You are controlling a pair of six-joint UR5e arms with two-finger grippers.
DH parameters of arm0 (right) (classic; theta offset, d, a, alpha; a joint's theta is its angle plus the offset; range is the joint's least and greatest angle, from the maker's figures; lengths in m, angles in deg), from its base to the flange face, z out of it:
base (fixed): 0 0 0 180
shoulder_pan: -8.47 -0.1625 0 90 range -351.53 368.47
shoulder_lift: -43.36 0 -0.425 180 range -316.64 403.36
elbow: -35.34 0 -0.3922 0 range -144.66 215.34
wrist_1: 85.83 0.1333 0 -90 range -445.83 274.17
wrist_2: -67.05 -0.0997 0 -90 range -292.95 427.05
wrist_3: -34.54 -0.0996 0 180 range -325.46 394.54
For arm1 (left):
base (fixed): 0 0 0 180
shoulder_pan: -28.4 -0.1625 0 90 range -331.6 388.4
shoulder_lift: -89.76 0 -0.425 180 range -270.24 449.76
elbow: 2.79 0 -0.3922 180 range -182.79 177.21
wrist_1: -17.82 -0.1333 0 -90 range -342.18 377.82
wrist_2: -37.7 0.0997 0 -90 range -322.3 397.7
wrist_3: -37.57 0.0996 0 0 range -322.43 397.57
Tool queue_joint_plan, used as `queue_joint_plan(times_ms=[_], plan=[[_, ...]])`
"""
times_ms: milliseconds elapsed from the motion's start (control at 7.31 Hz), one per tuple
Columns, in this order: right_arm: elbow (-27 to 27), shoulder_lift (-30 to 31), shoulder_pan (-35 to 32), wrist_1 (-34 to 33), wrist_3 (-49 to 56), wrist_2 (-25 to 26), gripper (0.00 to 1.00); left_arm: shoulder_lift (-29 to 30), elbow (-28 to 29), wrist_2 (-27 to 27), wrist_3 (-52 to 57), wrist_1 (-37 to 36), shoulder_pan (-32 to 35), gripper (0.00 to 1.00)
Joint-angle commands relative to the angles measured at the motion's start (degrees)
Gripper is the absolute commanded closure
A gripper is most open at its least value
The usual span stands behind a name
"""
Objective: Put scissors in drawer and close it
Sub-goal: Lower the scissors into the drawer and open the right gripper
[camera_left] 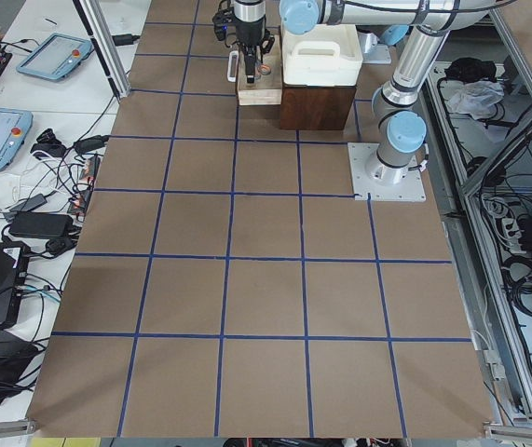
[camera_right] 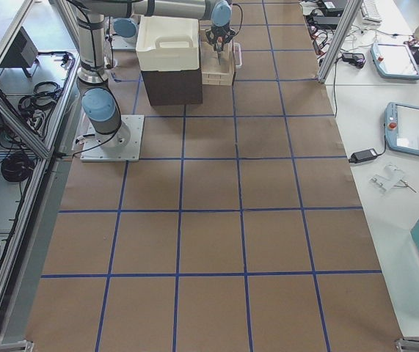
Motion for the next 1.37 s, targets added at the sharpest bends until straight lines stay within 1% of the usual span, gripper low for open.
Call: queue_joint_plan(times_ms=[0,137,274,411,547,684,821,1095,1232], plan=[[0.02,0.03,0.0,1.65,0.0,-0.2,1.0,0.49,0.0,-0.06,0.03,-0.62,0.0,0.0],[0.02,0.03,0.0,1.58,0.0,-0.38,1.0,0.58,0.17,-0.84,-0.06,-0.71,-0.7,0.0],[0.02,-0.06,0.0,1.58,0.0,-0.38,1.0,0.58,0.18,0.02,-0.06,-0.71,-0.7,0.0],[0.02,-0.23,0.0,1.58,0.0,-0.46,0.69,0.15,0.09,-0.06,-0.06,-0.54,-0.62,0.0],[0.02,-0.23,0.0,1.4,0.09,-0.47,0.01,0.23,0.0,-0.14,-0.15,-0.1,-0.44,0.0],[0.02,-0.06,0.0,1.58,0.0,-0.2,0.0,0.23,0.0,-0.06,-0.06,-0.1,-0.44,0.0],[0.02,0.03,0.0,1.58,0.0,0.23,0.0,1.45,0.09,-0.49,0.03,-0.71,-0.7,0.0],[-0.24,0.64,0.26,0.88,-0.09,0.85,0.0,0.59,0.18,0.12,-0.06,-0.36,-0.7,0.0],[-0.25,2.3,1.13,0.7,-2.7,0.94,0.0,0.32,0.52,0.12,-0.06,0.08,-0.7,0.0]])
